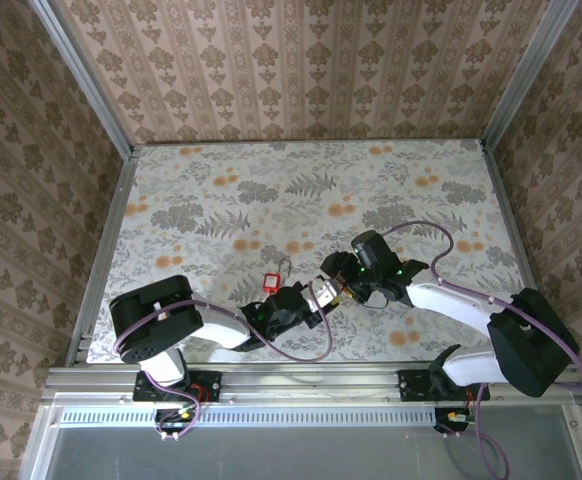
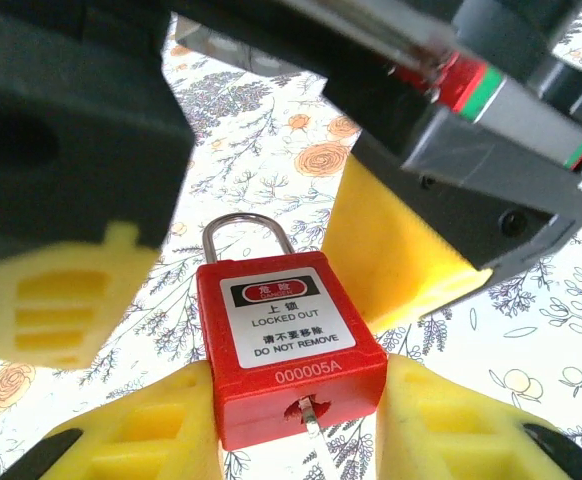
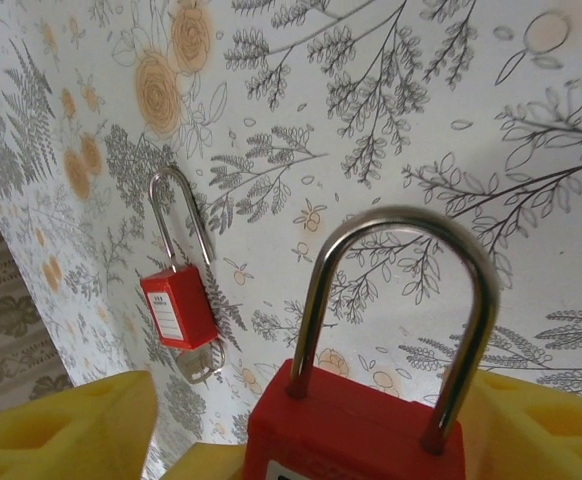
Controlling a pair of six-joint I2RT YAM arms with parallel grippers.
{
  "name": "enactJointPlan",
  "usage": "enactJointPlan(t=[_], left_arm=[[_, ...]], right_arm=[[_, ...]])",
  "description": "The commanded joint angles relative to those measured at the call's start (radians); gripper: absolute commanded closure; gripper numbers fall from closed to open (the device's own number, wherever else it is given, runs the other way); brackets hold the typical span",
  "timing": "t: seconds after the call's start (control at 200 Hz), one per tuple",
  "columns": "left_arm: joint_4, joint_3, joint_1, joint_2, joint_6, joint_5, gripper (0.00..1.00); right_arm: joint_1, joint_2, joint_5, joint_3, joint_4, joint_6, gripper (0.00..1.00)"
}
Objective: Unlock with the key
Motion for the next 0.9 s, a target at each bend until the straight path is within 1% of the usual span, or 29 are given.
enactJointPlan(t=[0.0,0.135,0.26,0.32,0.45,0.48,0.535,0.59,0.635,0.66,0.745,0.895], left_arm=[[0.039,-0.005,-0.002,0.009,-0.030,0.004,0.77],[0.039,-0.014,-0.006,0.000,-0.026,-0.001,0.77],[0.035,-0.020,-0.008,-0.010,-0.024,-0.006,0.78],[0.032,-0.020,-0.008,-0.010,-0.024,-0.008,0.78],[0.036,-0.021,-0.008,-0.004,-0.024,-0.013,0.77],[0.040,-0.024,-0.009,-0.004,-0.027,-0.019,0.74],[0.048,-0.030,-0.004,-0.007,-0.036,-0.015,0.65],[0.048,-0.033,-0.001,-0.011,-0.042,0.014,0.52],[0.031,-0.026,0.000,-0.010,-0.036,0.047,0.38],[0.007,-0.017,0.001,-0.010,-0.028,0.062,0.34],[-0.106,0.023,0.026,-0.007,-0.007,0.109,0.30],[-0.179,0.052,0.107,-0.012,-0.038,0.215,0.26]], right_arm=[[-0.027,-0.041,0.006,0.028,-0.074,-0.047,0.20],[-0.076,-0.064,0.013,0.020,-0.119,-0.082,0.20],[-0.118,-0.089,0.029,0.008,-0.156,-0.112,0.23],[-0.131,-0.096,0.017,-0.007,-0.141,-0.113,0.25],[-0.144,-0.085,0.017,-0.005,-0.162,-0.128,0.26],[-0.144,-0.084,0.022,-0.002,-0.174,-0.134,0.25],[-0.146,-0.083,0.028,0.001,-0.190,-0.144,0.25],[-0.150,-0.087,0.034,-0.001,-0.202,-0.151,0.25],[-0.157,-0.095,0.035,-0.004,-0.209,-0.157,0.24],[-0.162,-0.101,0.033,-0.006,-0.209,-0.161,0.24],[-0.181,-0.121,0.021,-0.014,-0.216,-0.175,0.24],[-0.198,-0.159,0.016,-0.028,-0.233,-0.191,0.23]])
